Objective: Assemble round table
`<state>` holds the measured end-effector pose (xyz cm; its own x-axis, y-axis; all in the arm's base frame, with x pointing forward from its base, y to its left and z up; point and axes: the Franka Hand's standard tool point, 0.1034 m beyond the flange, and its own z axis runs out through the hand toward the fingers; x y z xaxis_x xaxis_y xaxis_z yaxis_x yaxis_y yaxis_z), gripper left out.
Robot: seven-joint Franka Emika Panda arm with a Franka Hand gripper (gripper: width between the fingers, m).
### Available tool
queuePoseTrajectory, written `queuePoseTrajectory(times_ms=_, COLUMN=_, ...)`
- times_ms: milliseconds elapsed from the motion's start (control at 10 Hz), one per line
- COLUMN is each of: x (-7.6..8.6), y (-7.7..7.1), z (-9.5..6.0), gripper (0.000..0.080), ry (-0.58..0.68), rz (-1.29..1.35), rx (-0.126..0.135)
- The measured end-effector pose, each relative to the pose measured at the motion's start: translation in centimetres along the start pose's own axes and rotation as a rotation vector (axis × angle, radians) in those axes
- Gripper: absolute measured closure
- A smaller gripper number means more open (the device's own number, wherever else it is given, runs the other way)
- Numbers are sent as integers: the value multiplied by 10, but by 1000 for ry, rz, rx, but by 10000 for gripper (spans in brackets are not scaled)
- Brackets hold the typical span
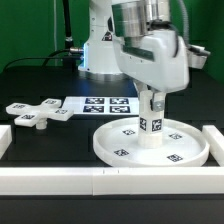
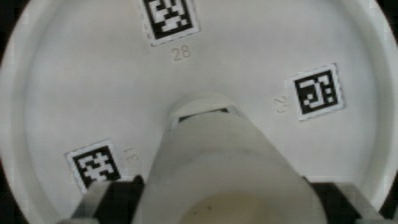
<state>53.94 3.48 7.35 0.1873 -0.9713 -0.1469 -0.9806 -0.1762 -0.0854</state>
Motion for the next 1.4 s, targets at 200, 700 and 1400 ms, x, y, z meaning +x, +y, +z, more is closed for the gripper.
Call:
queuePoseTrajectory(times_ms=200, x=4, y=-2, z=0, gripper=393, ry=-24, rz=213, rx=47)
queuePoseTrajectory(times_ms=700, x=-1, y=-4, z=0, gripper=207, ry=-38, rz=205, rx=43)
queuePoseTrajectory(times_ms=1400, x=-7, y=-7, z=-1, gripper=150, ry=-16, rz=-348, rx=26)
